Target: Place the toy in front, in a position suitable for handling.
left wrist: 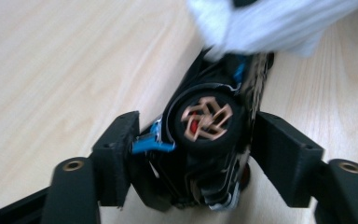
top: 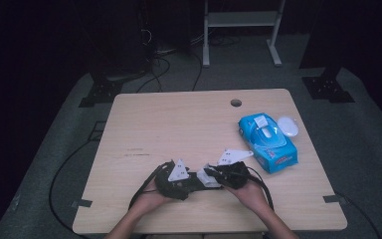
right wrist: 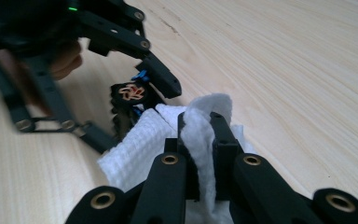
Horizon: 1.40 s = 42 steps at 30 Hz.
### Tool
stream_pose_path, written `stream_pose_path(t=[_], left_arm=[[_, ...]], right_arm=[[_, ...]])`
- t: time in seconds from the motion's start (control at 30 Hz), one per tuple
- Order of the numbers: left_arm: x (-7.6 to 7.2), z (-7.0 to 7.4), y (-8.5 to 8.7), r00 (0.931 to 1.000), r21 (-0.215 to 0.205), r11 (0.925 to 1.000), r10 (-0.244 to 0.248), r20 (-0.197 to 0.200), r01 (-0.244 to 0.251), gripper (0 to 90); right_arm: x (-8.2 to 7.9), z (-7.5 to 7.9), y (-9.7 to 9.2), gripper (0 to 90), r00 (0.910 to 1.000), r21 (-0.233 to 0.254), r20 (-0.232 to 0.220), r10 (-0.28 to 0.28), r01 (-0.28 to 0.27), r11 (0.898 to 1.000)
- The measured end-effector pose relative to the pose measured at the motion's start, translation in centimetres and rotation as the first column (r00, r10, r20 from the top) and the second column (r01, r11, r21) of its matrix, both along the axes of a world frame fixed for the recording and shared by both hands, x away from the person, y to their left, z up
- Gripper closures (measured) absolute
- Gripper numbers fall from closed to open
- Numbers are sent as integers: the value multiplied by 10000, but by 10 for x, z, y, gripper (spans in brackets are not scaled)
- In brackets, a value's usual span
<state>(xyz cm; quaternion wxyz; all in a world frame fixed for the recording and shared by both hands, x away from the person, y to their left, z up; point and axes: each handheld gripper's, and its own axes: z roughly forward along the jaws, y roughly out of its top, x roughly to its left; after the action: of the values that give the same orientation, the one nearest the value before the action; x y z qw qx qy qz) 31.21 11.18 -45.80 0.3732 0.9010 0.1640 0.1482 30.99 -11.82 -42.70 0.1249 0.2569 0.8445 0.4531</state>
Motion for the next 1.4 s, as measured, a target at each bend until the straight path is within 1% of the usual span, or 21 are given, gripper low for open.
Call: stream_pose_path(t=[0.07, 0.1, 0.13, 0.2, 0.3, 0.33, 0.4, 0.43, 0.57, 0.63, 0.7, 0.77, 0.83, 0.9, 0.97, 1.0, 1.1, 1.17, 1.23, 1.3, 1.4], left_arm=[[1, 1, 2, 9999, -186, 9997, -128, -69, 127, 371], [2, 1, 4, 9997, -336, 9992, -205, -130, 200, 415], [2, 1, 5, 9996, -330, 9992, -222, -165, 216, 463], [3, 0, 6, 9996, -501, 9984, -252, -136, 244, 505], [3, 0, 6, 9994, -609, 9976, -336, -127, 328, 535], [3, 0, 7, 9993, -831, 9960, -338, -186, 321, 551], [3, 0, 7, 9992, -893, 9954, -362, -146, 347, 579], [4, 0, 7, 9991, -874, 9954, -399, -163, 383, 579], [6, -2, 10, 9986, -1058, 9935, -446, -276, 414, 581], [6, -2, 11, 9987, -1095, 9932, -433, -261, 402, 581], [6, -2, 11, 9988, -1127, 9929, -422, -264, 390, 581], [6, -2, 11, 9989, -1120, 9930, -400, -258, 369, 581], [6, -2, 10, 9989, -1087, 9934, -403, -243, 374, 581], [6, -2, 10, 9988, -1042, 9937, -429, -224, 403, 581], [6, -2, 11, 9988, -1033, 9938, -431, -222, 406, 581], [6, -2, 11, 9988, -1072, 9935, -416, -241, 387, 581], [6, -3, 11, 9989, -1117, 9931, -396, -231, 368, 580], [6, -3, 11, 9990, -1125, 9930, -387, -233, 358, 581], [6, -3, 11, 9991, -1127, 9931, -364, -214, 337, 581], [7, -3, 9, 9992, -1150, 9928, -347, -213, 321, 580], [7, -3, 8, 9992, -1167, 9927, -334, -229, 305, 581]], right_arm=[[-3, 0, 0, 854, 9999, -89, 111, 52, -51, 9999], [-4, 1, 0, 854, 9999, -144, 167, 37, -35, 9999], [-4, 1, 0, 853, 9998, -155, 186, 37, -34, 9999], [-3, 1, 0, 854, 9997, -206, 223, -80, 84, 9998], [-1, 0, 1, 853, 9995, -161, 259, -176, 180, 9997], [0, 0, 3, 854, 9993, -169, 294, -212, 218, 9996], [0, 0, 7, 854, 9995, -124, 260, -181, 184, 9998], [0, -1, 10, 854, 9994, -103, 338, -110, 114, 9999], [0, -1, 23, 853, 9994, 78, 272, 213, -215, 9997], [-1, -2, 27, 854, 9988, 30, 362, 339, -341, 9994], [1, -1, 27, 854, 9988, 4, 362, 335, -336, 9994], [4, -2, 24, 854, 9994, 41, 307, 131, -132, 9999], [5, -2, 23, 854, 9999, 221, 124, -12, 9, 9998], [3, -3, 28, 853, 9997, 203, 250, 52, -57, 9998], [0, -3, 34, 853, 9990, 255, 284, 355, -362, 9990], [-1, -4, 36, 853, 9985, 217, 381, 400, -409, 9989], [2, -3, 33, 853, 9985, 134, 353, 418, -423, 9990], [4, -2, 27, 853, 9989, 18, 432, 177, -178, 9998], [6, -2, 19, 853, 9992, 61, 370, -115, 113, 9999], [7, -3, 14, 853, 9993, 206, 287, -252, 246, 9995], [5, -5, 19, 853, 9999, 530, 125, -89, 82, 9986]])
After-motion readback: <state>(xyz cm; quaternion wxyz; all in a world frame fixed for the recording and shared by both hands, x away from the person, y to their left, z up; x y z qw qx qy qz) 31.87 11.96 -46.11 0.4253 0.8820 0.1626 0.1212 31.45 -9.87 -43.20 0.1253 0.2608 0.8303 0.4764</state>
